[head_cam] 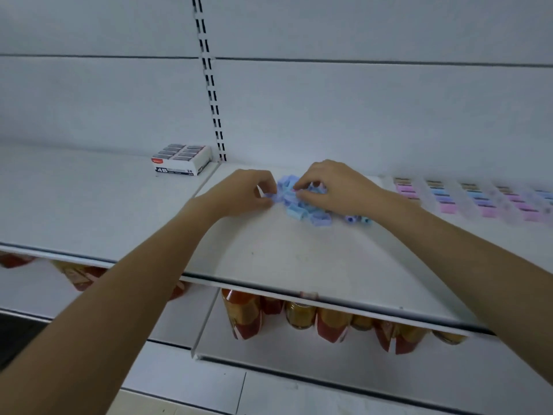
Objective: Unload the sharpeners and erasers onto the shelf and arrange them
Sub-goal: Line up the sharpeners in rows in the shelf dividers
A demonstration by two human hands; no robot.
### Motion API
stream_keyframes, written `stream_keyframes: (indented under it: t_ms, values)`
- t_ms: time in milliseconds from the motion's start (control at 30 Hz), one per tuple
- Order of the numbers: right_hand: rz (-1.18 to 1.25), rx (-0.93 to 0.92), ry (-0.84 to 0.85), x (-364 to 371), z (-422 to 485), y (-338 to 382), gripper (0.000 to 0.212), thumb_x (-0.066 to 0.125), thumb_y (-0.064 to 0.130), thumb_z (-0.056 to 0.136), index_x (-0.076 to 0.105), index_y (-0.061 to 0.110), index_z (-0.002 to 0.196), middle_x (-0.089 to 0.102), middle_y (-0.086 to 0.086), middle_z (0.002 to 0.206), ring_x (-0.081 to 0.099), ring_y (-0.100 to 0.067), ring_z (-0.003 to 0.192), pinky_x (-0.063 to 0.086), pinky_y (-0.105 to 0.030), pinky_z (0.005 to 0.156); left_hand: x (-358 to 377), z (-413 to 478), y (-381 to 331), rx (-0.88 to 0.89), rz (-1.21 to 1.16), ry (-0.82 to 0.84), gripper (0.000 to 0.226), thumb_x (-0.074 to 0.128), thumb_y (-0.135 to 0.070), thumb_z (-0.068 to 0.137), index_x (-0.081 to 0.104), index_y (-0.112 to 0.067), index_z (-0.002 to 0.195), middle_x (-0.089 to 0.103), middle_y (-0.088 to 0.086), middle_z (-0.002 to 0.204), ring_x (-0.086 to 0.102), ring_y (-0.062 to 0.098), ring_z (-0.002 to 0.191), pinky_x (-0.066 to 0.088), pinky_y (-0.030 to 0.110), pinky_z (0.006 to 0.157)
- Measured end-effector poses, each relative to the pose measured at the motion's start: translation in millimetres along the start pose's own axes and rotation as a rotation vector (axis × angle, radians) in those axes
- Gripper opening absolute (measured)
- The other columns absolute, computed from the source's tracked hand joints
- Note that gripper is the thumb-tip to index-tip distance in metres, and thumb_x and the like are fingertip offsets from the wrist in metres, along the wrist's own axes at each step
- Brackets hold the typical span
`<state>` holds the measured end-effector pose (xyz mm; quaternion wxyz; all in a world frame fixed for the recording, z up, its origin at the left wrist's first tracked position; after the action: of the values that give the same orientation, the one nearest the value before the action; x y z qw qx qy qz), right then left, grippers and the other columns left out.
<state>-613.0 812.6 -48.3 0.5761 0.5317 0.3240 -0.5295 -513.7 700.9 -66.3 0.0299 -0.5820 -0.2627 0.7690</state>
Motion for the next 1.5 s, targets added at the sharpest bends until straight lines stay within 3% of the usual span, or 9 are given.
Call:
stream_keyframes:
  t_ms: [200, 333, 467, 633, 733, 900, 1033, 1267, 1500]
  values:
    - [-0.023, 0.044, 0.017, 13.8, 23.3, 9.2, 0.021, 0.063, 0.032, 0.081, 0.068, 0.013, 0.076, 0.057, 0.002, 0.072, 0.049, -0.014, 0.072, 0.038, -0.029, 0.063, -11.3, 10.4, 16.8, -0.093, -0.378, 0.068, 0.009, 0.053, -0.020, 0.092, 0.055, -0.020, 0.101, 0.065, -0.004, 0.081, 0.062, -0.001, 0.061, 0.049, 0.022, 0.072]
    - [0.102, 0.025, 0.059, 18.2, 21.5, 15.0, 0.005, 0.066, 0.023, 0.079, 0.061, 0.023, 0.076, 0.058, 0.012, 0.077, 0.047, -0.001, 0.071, 0.035, -0.009, 0.063, -13.9, 23.8, 28.1, -0.122, -0.530, 0.165, 0.022, 0.039, -0.010, 0.098, 0.057, -0.022, 0.104, 0.067, 0.000, 0.085, 0.064, 0.004, 0.066, 0.053, 0.022, 0.079]
    - [0.118, 0.080, 0.061, 20.7, 20.0, 18.7, 0.008, 0.064, 0.017, 0.079, 0.059, 0.023, 0.077, 0.057, 0.017, 0.073, 0.048, -0.002, 0.074, 0.035, -0.006, 0.063, -17.5, 38.1, 34.3, -0.114, -0.642, 0.203, 0.025, 0.039, -0.009, 0.098, 0.061, -0.021, 0.099, 0.066, 0.003, 0.090, 0.066, 0.005, 0.069, 0.053, 0.021, 0.080]
    - [0.222, 0.186, -0.137, 12.6, 21.1, 16.2, 0.026, 0.063, 0.015, 0.082, 0.058, 0.023, 0.106, 0.058, 0.007, 0.092, 0.053, -0.011, 0.080, 0.040, -0.020, 0.072, -19.8, 46.3, 41.7, -0.097, -0.754, 0.192, 0.028, 0.039, -0.008, 0.097, 0.062, -0.022, 0.099, 0.067, 0.006, 0.093, 0.067, 0.009, 0.076, 0.054, 0.018, 0.082]
    - [0.213, 0.223, -0.267, 8.1, 19.2, 18.4, 0.040, 0.061, 0.010, 0.083, 0.054, 0.018, 0.122, 0.055, 0.005, 0.098, 0.050, -0.009, 0.087, 0.035, -0.014, 0.076, -20.4, 44.9, 41.6, -0.091, -0.863, 0.153, 0.029, 0.036, -0.006, 0.096, 0.061, -0.021, 0.099, 0.066, 0.007, 0.093, 0.066, 0.010, 0.077, 0.054, 0.018, 0.080]
    - [0.121, 0.250, -0.392, 14.1, 14.3, 28.9, 0.036, 0.060, 0.001, 0.081, 0.059, 0.008, 0.116, 0.056, -0.001, 0.097, 0.049, -0.013, 0.091, 0.030, -0.010, 0.078, -16.4, 34.4, 42.0, -0.059, -1.054, 0.153, 0.031, 0.036, -0.003, 0.096, 0.061, -0.020, 0.100, 0.066, 0.005, 0.095, 0.067, 0.008, 0.079, 0.053, 0.017, 0.081]
    - [0.041, 0.276, -0.476, 18.0, 12.1, 33.7, 0.029, 0.057, -0.001, 0.076, 0.067, 0.004, 0.102, 0.063, -0.012, 0.096, 0.048, -0.017, 0.088, 0.026, 0.003, 0.080, -20.0, 29.6, 37.4, -0.028, -1.087, 0.172, 0.023, 0.041, -0.007, 0.096, 0.061, -0.018, 0.102, 0.066, -0.001, 0.096, 0.067, 0.008, 0.073, 0.052, 0.019, 0.082]
    - [0.027, 0.342, -0.468, 19.6, 1.2, 37.7, 0.026, 0.058, 0.002, 0.079, 0.066, 0.005, 0.104, 0.062, -0.011, 0.097, 0.056, -0.020, 0.086, 0.032, -0.015, 0.074, -17.5, 23.4, 25.7, 0.007, -1.144, 0.232, 0.024, 0.044, -0.001, 0.093, 0.066, -0.012, 0.096, 0.069, -0.002, 0.093, 0.065, 0.007, 0.086, 0.050, 0.020, 0.091]
    - [0.001, 0.372, -0.492, 4.1, -32.0, 25.7, 0.027, 0.060, 0.001, 0.082, 0.065, 0.005, 0.108, 0.045, 0.001, 0.095, 0.047, -0.009, 0.083, 0.032, -0.004, 0.071, -20.1, 26.5, 3.9, 0.171, -0.790, 0.074, 0.020, 0.068, -0.007, 0.081, 0.066, -0.010, 0.101, 0.067, -0.006, 0.082, 0.064, -0.005, 0.068, 0.048, 0.008, 0.071]
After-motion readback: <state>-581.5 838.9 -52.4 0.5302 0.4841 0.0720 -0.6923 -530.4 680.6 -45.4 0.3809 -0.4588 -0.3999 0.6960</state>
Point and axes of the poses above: each hand's wrist, its own z-axis towards the middle knuckle, its own x-axis out of the palm, y = z × x, the point moved 6 cm from there along z, towards the middle knuckle
